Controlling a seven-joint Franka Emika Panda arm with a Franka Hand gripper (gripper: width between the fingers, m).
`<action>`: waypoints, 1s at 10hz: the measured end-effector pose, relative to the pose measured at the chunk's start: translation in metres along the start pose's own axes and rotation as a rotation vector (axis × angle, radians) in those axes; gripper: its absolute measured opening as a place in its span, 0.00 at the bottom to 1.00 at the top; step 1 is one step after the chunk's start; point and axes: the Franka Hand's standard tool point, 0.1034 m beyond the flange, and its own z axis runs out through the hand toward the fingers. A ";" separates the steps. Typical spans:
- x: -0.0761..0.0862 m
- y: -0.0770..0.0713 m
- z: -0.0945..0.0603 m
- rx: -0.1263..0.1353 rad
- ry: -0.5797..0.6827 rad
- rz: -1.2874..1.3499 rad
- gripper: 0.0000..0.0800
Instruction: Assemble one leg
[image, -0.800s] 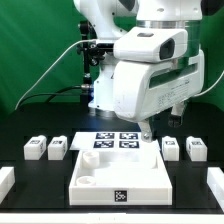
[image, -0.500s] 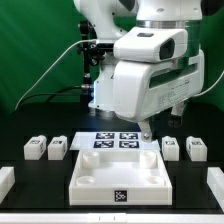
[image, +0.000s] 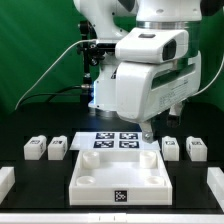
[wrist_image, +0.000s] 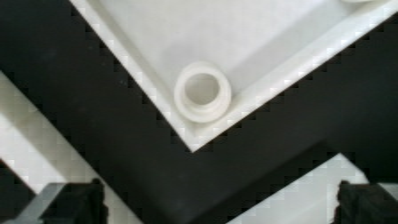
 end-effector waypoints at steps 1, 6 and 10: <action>-0.016 -0.014 0.007 -0.006 0.004 -0.154 0.81; -0.037 -0.024 0.021 -0.043 0.022 -0.529 0.81; -0.082 -0.045 0.058 -0.011 0.006 -0.578 0.81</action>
Offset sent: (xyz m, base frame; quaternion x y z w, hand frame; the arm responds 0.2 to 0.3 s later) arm -0.0191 0.0078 -0.0084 -0.0349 0.0680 -0.2381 0.9682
